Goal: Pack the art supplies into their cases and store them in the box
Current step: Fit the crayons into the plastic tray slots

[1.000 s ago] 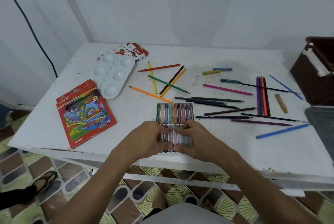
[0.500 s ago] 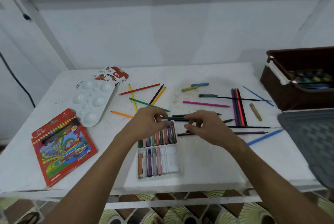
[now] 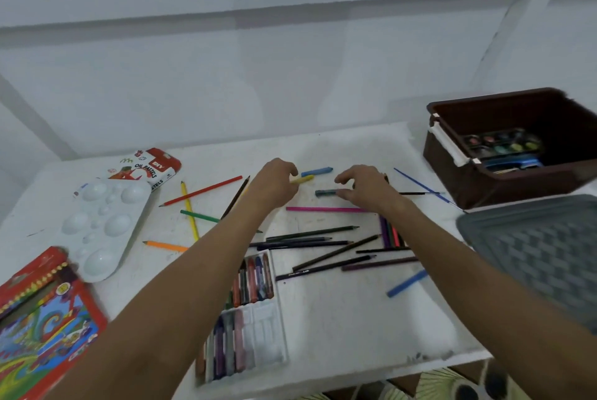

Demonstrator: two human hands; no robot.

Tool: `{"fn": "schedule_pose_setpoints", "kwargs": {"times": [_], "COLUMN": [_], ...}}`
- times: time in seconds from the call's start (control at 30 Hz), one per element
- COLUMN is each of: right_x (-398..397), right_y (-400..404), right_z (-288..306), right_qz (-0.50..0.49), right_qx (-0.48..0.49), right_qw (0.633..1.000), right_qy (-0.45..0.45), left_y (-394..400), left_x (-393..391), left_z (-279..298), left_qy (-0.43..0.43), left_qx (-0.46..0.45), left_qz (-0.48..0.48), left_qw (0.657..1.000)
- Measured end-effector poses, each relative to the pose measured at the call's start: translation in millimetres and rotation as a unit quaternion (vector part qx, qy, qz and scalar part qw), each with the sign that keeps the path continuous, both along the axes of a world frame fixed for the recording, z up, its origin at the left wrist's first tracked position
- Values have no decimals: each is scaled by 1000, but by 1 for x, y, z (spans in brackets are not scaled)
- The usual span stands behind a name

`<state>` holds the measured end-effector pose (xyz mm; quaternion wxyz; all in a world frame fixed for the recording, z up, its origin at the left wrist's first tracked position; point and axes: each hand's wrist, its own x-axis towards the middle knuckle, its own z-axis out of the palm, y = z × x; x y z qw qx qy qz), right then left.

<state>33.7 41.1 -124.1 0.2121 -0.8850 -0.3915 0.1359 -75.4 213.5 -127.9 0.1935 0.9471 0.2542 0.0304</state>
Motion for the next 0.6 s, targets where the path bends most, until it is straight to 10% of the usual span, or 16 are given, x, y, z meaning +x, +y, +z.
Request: {"fn": "schedule_pose_setpoints", "kwargs": {"times": [0.33,0.6], "right_x": [7,-64], "right_y": [21,-9], "right_z": [-19,22], "right_qz": [46,15], "right_qx": [-82,191], "right_qw": [994,955], "right_qy": [-59,226], "left_y": [-8,-37], "left_x": [4,-99], "left_z": [-14,14], "left_qy": [21,-113], "left_qx": [10,-78], "left_qz": [19,92], "left_qw": [1000,986]}}
